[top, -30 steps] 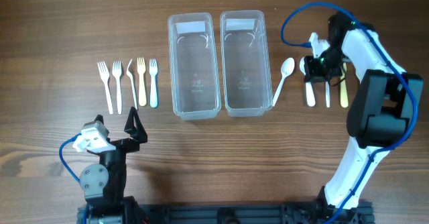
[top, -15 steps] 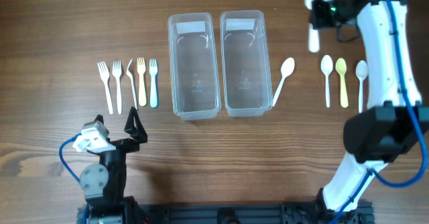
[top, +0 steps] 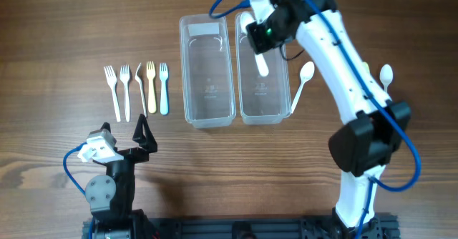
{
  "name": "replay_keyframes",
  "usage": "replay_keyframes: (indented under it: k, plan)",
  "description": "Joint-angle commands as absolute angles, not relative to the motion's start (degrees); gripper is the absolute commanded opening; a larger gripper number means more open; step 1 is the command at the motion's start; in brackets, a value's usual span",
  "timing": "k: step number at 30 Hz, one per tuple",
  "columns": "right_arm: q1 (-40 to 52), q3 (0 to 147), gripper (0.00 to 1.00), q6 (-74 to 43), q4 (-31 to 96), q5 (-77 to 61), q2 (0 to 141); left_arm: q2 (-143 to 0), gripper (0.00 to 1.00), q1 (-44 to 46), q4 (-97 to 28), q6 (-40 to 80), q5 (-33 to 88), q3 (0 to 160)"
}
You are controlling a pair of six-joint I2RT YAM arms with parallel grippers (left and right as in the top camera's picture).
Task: Pack container
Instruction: 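Carry the white spoon into the right container and release it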
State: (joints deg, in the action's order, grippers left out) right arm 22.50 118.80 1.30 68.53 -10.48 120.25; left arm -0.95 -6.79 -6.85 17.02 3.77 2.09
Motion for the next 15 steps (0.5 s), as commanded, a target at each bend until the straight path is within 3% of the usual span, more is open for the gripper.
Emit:
replay_keyframes:
  k: [1, 7, 8, 10, 11, 13, 15]
  plan:
    - [22.1, 116.1, 0.04, -1.6, 67.8, -8.6, 124.0, -0.8, 1.00, -6.5, -6.8, 16.3, 4.3, 1.7]
    - [21.2, 114.2, 0.05, -1.5, 66.2, -8.6, 125.2, -0.8, 1.00, -6.5, -6.8, 16.3, 4.3, 1.7]
    - [21.1, 114.2, 0.10, -1.5, 66.2, -8.6, 125.2, -0.8, 1.00, -6.5, -6.8, 16.3, 4.3, 1.7]
    - [21.1, 114.3, 0.44, -1.4, 65.8, -8.6, 125.2, -0.8, 1.00, -6.5, -6.8, 16.3, 4.3, 1.7]
    - [21.1, 114.3, 0.54, -0.9, 65.6, -8.6, 125.1, -0.8, 1.00, -6.5, -6.8, 16.3, 4.3, 1.7]
    - [21.0, 115.0, 0.63, 0.3, 65.8, -8.6, 124.8, -0.8, 1.00, -6.5, -6.8, 16.3, 4.3, 1.7]
    - [20.2, 118.3, 0.65, -0.2, 67.5, -9.0, 123.7, -0.8, 1.00, -6.5, -6.8, 16.3, 4.3, 1.7]
